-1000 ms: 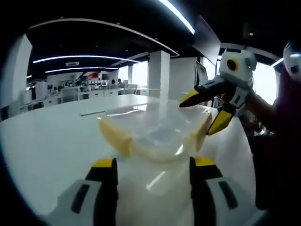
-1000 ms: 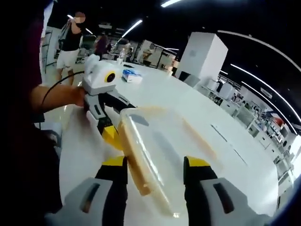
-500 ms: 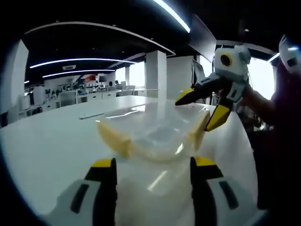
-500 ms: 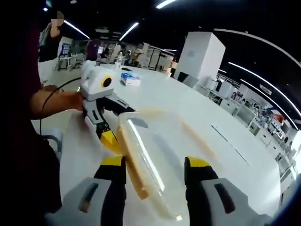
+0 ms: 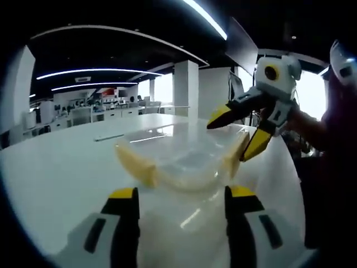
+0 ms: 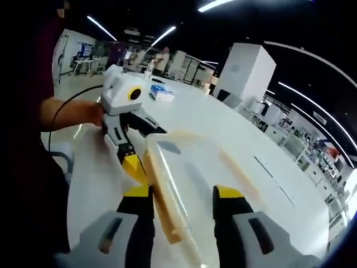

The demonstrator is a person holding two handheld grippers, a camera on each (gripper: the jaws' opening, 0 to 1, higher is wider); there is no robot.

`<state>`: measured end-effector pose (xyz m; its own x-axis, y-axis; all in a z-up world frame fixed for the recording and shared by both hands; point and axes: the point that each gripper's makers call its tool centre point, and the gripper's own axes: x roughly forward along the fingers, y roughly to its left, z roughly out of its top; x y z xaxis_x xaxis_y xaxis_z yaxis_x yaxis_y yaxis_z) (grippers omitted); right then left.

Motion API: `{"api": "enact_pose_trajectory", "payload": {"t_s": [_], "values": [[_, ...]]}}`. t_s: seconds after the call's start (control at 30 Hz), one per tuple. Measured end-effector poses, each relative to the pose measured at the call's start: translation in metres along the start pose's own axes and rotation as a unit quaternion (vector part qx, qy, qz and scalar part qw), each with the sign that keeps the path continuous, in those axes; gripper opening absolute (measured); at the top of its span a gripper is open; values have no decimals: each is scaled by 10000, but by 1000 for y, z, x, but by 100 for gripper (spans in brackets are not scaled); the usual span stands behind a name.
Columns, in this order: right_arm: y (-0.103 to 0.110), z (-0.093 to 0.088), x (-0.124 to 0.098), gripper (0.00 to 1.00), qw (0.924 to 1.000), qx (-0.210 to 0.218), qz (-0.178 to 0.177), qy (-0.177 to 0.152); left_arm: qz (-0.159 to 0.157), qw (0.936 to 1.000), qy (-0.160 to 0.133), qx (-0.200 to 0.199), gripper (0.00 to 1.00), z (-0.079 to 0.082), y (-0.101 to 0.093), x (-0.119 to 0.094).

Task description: Snap each plastic latch of the storage box into its locked position after aligning the lid with the box until every specified latch is closed and the lid sits flush.

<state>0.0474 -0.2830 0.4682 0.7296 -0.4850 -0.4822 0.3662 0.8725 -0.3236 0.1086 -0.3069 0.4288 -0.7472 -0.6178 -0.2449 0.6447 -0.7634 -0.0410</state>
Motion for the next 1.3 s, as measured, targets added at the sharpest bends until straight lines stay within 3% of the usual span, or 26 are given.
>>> {"api": "enact_pose_trajectory", "payload": {"t_s": [0.83,1.3], "values": [[5,4,4,25,9974,-708,88,-128,-3,10000,-31,-47,61,2,-2,1],[5,5,4,22,9970,-732,148,-206,-12,10000,-16,-44,61,1,1,2]]}}
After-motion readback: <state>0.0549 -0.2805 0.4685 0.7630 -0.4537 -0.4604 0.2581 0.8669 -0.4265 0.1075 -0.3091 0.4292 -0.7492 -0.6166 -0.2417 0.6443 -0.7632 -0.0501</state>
